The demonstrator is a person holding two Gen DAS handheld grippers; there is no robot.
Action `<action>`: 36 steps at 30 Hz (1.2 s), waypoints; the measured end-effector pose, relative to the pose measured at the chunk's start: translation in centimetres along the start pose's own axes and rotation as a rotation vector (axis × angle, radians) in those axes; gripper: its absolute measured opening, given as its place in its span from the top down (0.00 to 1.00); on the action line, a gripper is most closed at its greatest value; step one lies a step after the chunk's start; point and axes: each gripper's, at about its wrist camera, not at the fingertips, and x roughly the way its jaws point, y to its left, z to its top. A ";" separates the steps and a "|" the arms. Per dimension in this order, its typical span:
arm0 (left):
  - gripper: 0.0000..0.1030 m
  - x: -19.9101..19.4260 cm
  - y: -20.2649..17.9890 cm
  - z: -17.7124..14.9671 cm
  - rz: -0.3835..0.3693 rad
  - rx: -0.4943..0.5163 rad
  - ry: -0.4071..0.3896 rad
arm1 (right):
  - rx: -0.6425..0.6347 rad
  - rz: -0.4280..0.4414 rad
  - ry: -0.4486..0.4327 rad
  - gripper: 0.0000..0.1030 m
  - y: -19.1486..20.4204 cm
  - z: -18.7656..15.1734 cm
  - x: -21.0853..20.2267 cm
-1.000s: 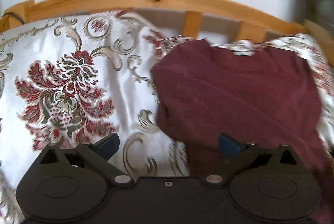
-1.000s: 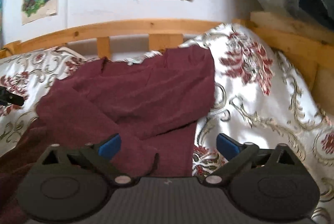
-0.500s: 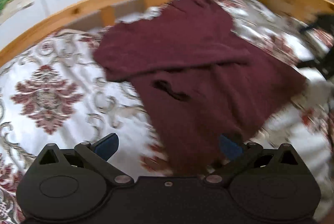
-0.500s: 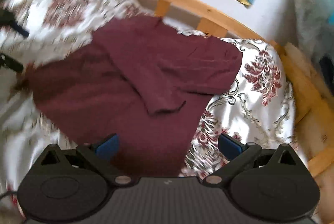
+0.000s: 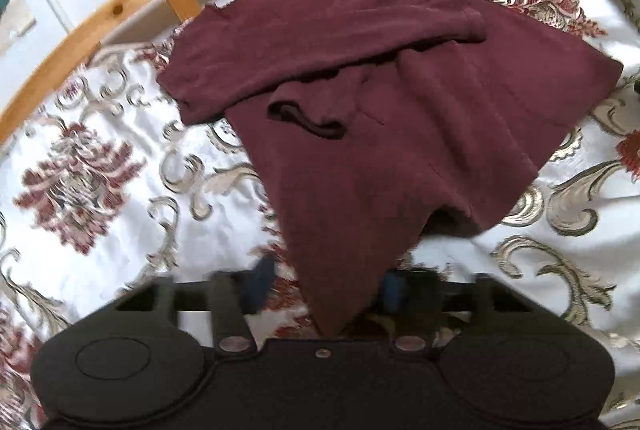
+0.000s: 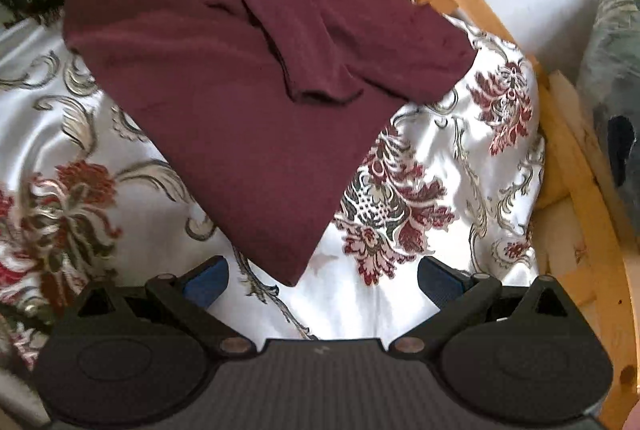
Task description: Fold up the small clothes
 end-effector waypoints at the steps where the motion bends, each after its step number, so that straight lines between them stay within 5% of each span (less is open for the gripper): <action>1: 0.72 0.0 -0.2 0.0 0.023 0.031 -0.005 | -0.018 -0.023 0.007 0.03 0.2 0.0 0.4; 6: 0.94 -0.2 0.4 -0.4 0.044 0.034 -0.047 | -0.200 -0.103 -0.018 0.13 2.5 -0.2 1.6; 10: 0.94 -0.8 2.1 0.1 0.052 -0.018 -0.102 | -0.309 -0.118 -0.073 0.23 4.2 -0.5 1.8; 13: 0.95 -1.5 3.5 1.1 0.063 -0.032 -0.162 | -0.319 -0.059 -0.075 0.44 4.1 -0.5 2.0; 15: 0.95 -2.1 4.1 1.8 0.072 -0.025 -0.204 | -0.321 -0.019 -0.067 0.76 4.2 -0.4 2.1; 17: 0.95 -2.8 4.3 2.4 0.078 -0.006 -0.238 | -0.322 -0.026 -0.075 0.89 4.3 -0.4 1.9; 27: 0.96 -7.9 5.4 2.0 0.018 0.033 -0.313 | 0.010 -0.073 -0.218 0.94 -2.2 0.1 -5.8; 32: 0.96 -12.1 6.8 0.0 -0.072 0.038 -0.347 | 0.095 -0.115 -0.279 0.95 -2.4 -1.6 -11.8; 36: 0.96 -14.7 8.8 -1.6 -0.194 0.043 -0.340 | 0.204 -0.070 -0.300 0.96 -2.4 -3.2 -16.5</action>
